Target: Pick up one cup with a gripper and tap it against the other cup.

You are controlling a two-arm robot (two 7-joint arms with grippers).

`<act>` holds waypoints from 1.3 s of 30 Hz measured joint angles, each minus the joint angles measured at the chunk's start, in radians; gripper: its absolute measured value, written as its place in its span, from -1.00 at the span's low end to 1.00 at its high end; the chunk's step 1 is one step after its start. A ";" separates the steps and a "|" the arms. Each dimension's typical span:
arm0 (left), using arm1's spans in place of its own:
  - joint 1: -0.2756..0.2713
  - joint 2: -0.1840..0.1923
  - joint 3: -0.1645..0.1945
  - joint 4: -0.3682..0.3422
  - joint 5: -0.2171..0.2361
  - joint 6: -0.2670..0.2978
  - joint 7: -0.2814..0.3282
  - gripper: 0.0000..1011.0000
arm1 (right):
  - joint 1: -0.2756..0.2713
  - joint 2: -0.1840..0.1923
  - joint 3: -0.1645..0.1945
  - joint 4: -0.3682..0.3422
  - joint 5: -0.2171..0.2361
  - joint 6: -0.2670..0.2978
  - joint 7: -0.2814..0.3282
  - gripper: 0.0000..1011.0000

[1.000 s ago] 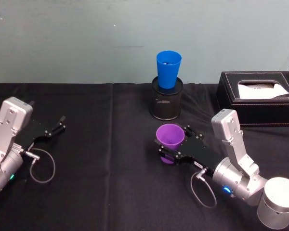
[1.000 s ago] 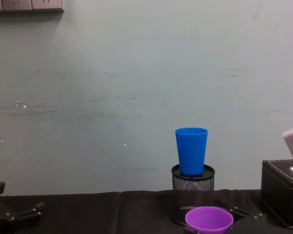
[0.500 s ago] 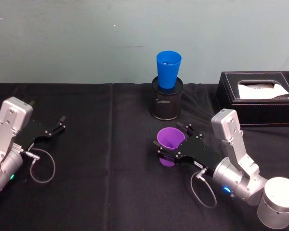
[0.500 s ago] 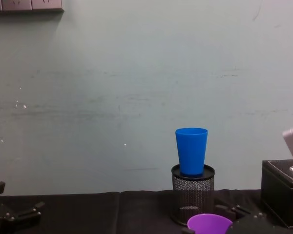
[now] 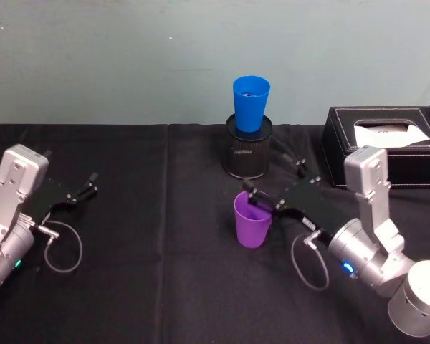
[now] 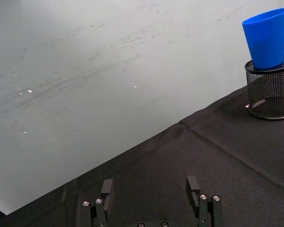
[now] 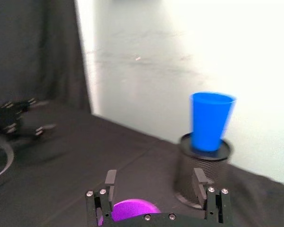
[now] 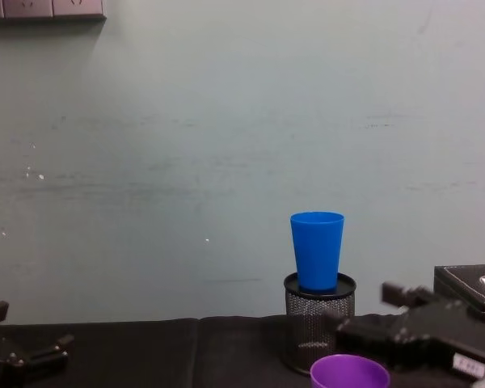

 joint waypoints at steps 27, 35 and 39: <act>0.000 0.000 0.000 0.000 0.000 0.000 0.000 0.98 | 0.005 -0.114 0.121 0.030 -0.108 0.168 -0.244 0.98; 0.000 0.000 0.000 0.000 0.000 0.000 0.000 0.98 | 0.005 -0.113 0.120 0.029 -0.108 0.167 -0.244 0.98; 0.000 0.000 0.000 0.000 0.000 0.000 0.000 0.98 | 0.005 -0.112 0.119 0.029 -0.108 0.166 -0.243 0.98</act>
